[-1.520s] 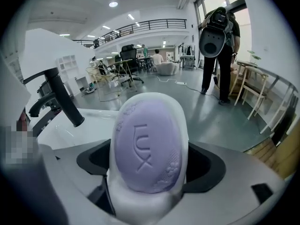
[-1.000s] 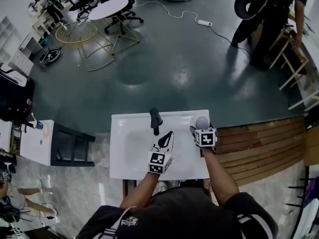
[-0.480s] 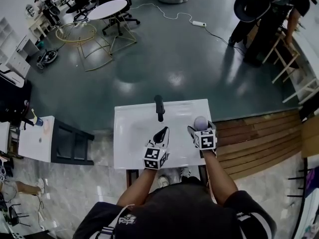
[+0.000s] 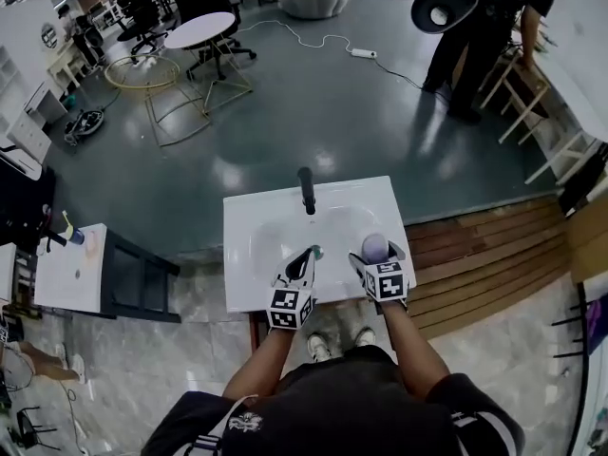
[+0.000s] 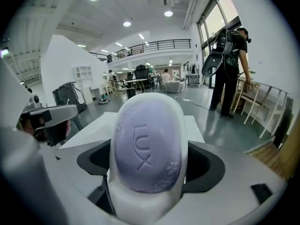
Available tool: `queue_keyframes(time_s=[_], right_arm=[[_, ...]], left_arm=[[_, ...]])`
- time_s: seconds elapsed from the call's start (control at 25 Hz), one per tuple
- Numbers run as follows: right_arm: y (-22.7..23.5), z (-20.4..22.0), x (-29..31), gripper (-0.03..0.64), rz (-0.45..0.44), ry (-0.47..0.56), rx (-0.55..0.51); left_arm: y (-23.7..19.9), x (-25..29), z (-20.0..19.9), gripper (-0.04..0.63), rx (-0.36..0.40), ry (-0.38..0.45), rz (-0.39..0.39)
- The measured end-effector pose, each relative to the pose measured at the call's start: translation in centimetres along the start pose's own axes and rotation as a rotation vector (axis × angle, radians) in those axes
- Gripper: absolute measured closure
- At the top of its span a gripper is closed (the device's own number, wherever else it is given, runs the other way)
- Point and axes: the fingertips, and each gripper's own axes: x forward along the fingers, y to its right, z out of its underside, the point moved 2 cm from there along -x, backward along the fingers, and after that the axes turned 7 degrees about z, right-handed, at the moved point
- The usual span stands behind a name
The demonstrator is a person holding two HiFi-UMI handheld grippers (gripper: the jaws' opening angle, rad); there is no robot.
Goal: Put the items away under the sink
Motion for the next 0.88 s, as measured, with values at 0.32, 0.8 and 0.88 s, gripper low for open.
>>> queue_keyframes(time_s=[0.32, 0.8, 0.88], right_arm=[[-1.5, 3.2, -4.9, 0.149, -0.050, 0.066, -0.003], [-1.7, 8.9, -14.0, 0.149, -0.160, 0.106, -0.049], [-2.1, 10.0, -15.7, 0.149, -0.177, 0.115, -0.064]], left_arm=[[3.2, -3.5, 1.6, 0.588, -0.006, 0.004, -0.009], [14.2, -9.4, 1.4, 0.588, 0.019, 0.052, -0.067], [16.0, -10.7, 1.4, 0.588, 0.031, 0.064, -0.075]])
